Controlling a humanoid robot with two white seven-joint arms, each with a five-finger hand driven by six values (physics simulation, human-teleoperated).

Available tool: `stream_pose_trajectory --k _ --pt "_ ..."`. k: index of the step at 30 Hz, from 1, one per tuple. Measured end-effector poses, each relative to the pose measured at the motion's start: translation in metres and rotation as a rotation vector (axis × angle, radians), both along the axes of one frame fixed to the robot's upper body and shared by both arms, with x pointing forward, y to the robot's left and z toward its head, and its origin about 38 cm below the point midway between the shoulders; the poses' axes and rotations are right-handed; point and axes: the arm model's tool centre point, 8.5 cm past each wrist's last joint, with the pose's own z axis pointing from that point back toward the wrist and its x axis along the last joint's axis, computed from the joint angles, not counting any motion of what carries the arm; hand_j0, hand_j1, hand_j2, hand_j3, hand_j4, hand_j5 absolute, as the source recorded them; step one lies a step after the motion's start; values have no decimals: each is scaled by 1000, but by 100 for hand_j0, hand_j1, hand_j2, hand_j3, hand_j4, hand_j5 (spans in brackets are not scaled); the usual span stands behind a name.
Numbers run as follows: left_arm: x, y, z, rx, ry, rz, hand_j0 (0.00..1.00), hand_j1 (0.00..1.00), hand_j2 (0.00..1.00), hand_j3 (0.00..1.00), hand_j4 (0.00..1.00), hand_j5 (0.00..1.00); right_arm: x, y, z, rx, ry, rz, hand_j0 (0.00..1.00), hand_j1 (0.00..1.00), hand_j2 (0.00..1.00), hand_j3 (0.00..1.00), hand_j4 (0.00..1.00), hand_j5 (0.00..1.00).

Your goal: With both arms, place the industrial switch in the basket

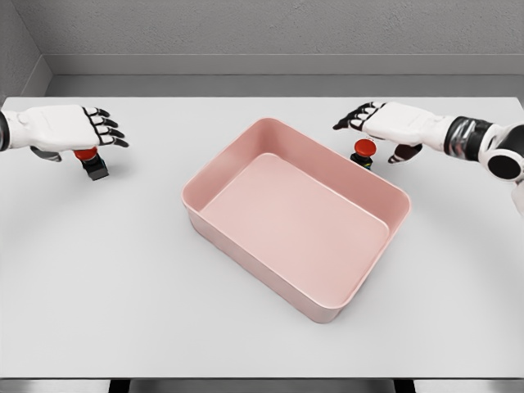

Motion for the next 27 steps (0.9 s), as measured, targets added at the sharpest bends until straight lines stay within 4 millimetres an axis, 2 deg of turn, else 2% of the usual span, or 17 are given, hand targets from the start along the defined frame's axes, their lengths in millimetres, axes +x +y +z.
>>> stream_pose_trajectory --k 13,27 --pt "4 6 -9 12 20 28 100 100 100 100 100 100 8 6 -11 -3 27 -19 100 100 100 100 100 100" --pt "5 14 -7 -81 30 96 100 100 100 100 100 100 12 13 -26 -22 53 -26 100 100 100 100 100 100"
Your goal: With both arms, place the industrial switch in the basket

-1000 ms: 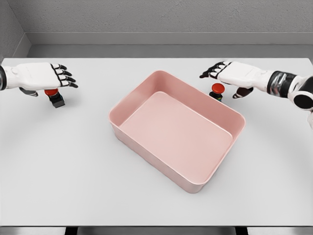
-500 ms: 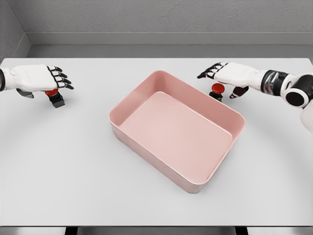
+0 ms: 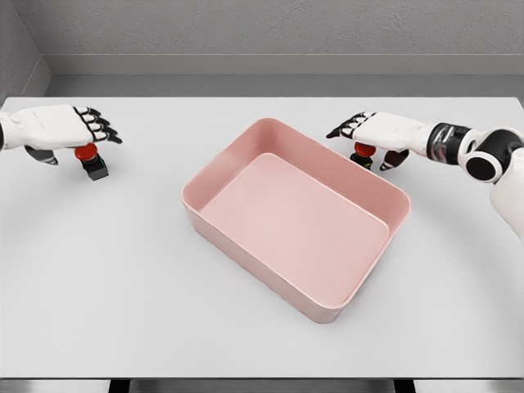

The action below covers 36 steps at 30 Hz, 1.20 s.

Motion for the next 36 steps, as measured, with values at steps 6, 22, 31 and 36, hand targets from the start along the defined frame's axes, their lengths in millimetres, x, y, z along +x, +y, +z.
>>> stream_pose_trajectory --k 6,22,31,36 --pt "1 2 0 -20 3 16 100 100 100 100 100 100 1 2 -5 -1 10 -4 100 100 100 100 100 100" --pt "-2 -4 -17 -96 47 46 100 100 100 100 100 100 1 7 -7 -10 11 3 100 100 100 100 100 100" --pt "2 -7 -23 -113 55 63 100 100 100 100 100 100 1 9 -9 -27 10 7 99 99 99 99 99 99" --pt "4 -10 -24 -118 57 61 100 100 100 100 100 100 1 9 -10 -36 7 9 85 85 85 85 85 85"
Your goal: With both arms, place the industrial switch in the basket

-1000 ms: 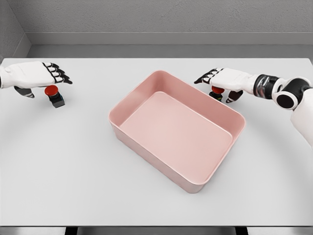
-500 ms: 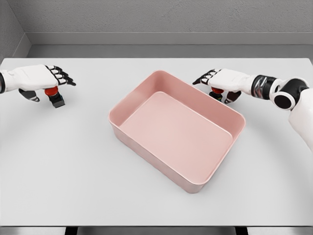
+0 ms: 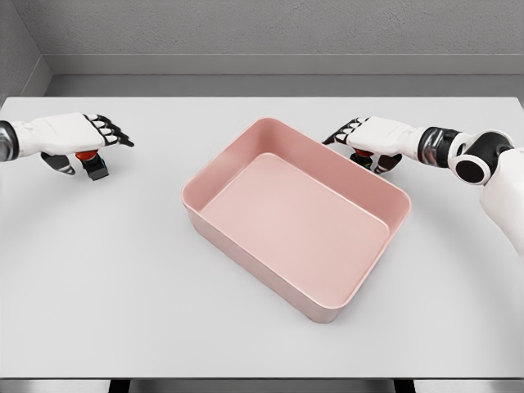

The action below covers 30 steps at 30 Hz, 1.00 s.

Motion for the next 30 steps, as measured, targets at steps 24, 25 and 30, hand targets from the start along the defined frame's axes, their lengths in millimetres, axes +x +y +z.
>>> stream_pose_trajectory --k 24,25,30 --pt "-3 -1 -9 3 19 -4 70 70 70 70 70 70 1 -2 3 -24 -14 -4 50 50 50 50 50 50" --pt "-3 -1 -8 3 17 -4 66 66 66 66 66 66 2 -2 4 -26 -15 -4 45 45 45 45 45 45" --pt "-3 -1 -8 3 17 -4 61 61 61 61 61 61 3 -2 5 -31 -19 -3 45 45 45 45 45 45"
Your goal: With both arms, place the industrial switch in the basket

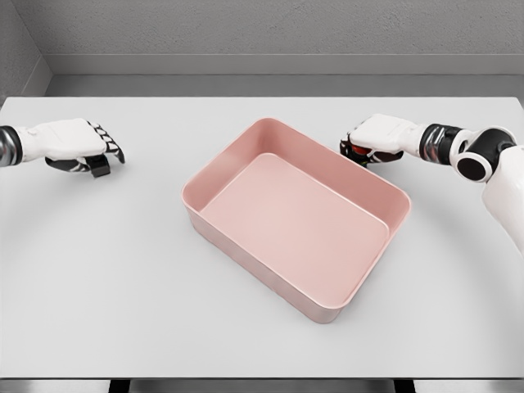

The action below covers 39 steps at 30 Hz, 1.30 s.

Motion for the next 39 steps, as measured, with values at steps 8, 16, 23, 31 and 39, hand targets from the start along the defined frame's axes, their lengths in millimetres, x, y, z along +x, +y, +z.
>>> stream_pose_trajectory --k 8,16,23,31,39 --pt "0 -2 0 -4 -1 -3 56 56 56 56 56 56 -1 4 14 21 -34 19 46 46 46 46 46 46" --pt "4 -6 8 -13 -17 -10 51 51 51 51 51 51 -5 -16 41 56 -80 11 46 46 46 46 46 46" --pt "8 -19 10 -27 -23 -32 51 51 51 51 51 51 -10 -38 60 68 -107 -6 47 47 47 47 47 47" --pt "17 -36 32 -44 -63 -68 51 51 51 51 51 51 -29 -46 100 70 -190 48 47 47 47 47 47 47" --pt "15 -49 40 -76 -68 -102 51 51 51 51 51 51 -74 -43 132 75 -239 169 48 48 48 48 48 48"
